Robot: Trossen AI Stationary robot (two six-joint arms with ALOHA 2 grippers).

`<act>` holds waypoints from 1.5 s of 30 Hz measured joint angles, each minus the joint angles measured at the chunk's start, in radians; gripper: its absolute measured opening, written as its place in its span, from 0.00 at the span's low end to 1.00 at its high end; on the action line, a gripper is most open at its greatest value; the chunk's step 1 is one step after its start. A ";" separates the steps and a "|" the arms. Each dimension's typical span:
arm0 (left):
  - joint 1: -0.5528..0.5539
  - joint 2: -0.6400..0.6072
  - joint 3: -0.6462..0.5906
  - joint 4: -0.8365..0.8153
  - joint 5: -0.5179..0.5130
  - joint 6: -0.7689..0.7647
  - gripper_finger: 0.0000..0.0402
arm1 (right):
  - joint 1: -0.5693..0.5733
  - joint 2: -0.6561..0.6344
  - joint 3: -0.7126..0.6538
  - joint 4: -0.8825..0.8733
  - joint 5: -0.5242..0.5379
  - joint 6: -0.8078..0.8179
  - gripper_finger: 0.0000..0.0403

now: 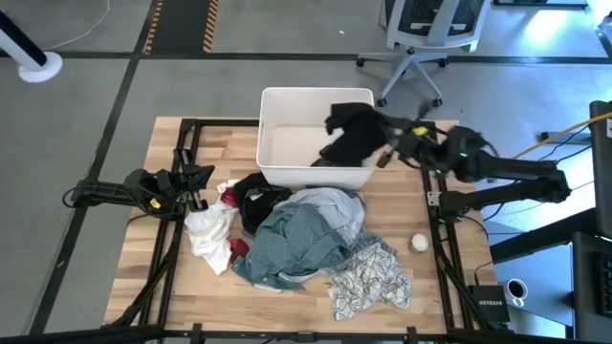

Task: Sort clothes
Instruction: Put the right black boxer into the white bin, then put the white pattern shirt into the white bin

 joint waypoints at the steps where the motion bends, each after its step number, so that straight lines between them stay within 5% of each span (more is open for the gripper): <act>1: 0.000 0.000 0.000 0.000 0.000 0.005 0.00 | -0.030 0.025 0.000 0.005 -0.041 0.031 0.03; 12: 0.000 0.000 0.000 0.012 0.001 0.004 0.00 | -0.198 0.154 -0.204 0.246 -0.133 0.191 0.04; 32: 0.000 0.000 0.000 0.017 0.001 0.008 0.00 | -0.192 0.110 -0.253 0.162 -0.180 0.212 0.52; 39: 0.000 0.000 0.000 0.013 0.001 0.000 0.00 | -0.073 0.050 -0.245 0.025 -0.210 0.140 0.55; 45: 0.000 0.000 0.000 0.013 0.001 -0.012 0.00 | 0.093 0.048 -0.140 -0.274 -0.145 0.167 0.56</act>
